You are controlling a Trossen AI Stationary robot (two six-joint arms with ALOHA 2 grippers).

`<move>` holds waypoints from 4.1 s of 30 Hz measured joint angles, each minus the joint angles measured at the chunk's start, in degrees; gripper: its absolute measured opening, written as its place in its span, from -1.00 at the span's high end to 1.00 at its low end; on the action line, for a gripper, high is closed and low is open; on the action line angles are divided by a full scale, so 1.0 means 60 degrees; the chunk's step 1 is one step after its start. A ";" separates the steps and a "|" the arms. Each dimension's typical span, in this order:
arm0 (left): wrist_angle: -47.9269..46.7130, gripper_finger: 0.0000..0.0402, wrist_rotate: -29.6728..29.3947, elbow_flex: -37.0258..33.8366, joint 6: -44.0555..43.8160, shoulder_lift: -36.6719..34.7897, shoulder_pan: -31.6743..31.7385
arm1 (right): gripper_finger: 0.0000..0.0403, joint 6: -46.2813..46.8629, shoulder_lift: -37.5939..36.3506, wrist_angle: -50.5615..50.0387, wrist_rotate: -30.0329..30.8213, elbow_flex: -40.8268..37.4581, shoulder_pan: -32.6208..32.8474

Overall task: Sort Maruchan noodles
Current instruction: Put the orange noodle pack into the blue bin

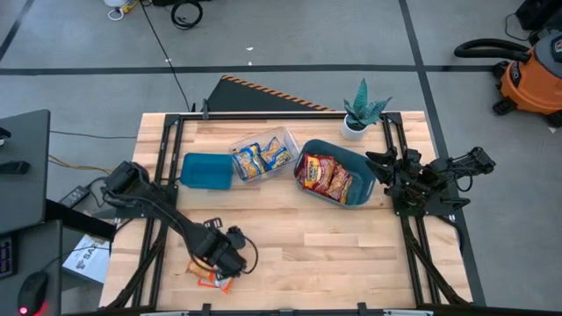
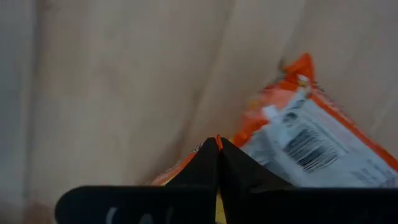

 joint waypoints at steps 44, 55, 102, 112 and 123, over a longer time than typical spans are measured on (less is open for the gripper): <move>-0.3851 0.97 -0.4899 0.0004 0.4516 -0.4217 0.7290 | 0.01 0.0000 0.0000 -0.0002 -0.0002 -0.0001 -0.0001; -0.3822 0.97 -0.4255 0.0000 0.6254 -0.2533 0.8096 | 0.01 0.0000 0.0000 -0.0002 -0.0018 0.0001 0.0000; 0.1740 0.15 0.1055 0.0004 0.1941 -0.1184 0.3297 | 0.01 0.0000 0.0000 0.0004 0.0000 0.0001 0.0000; 0.3391 0.15 0.0845 0.0011 0.0228 -0.0317 0.0868 | 0.01 0.0003 0.0000 0.0014 -0.0011 -0.0002 0.0000; 0.3438 0.15 0.0338 0.0004 0.1116 0.0751 0.0309 | 0.01 0.0000 0.0007 0.0069 0.0000 -0.0003 -0.0002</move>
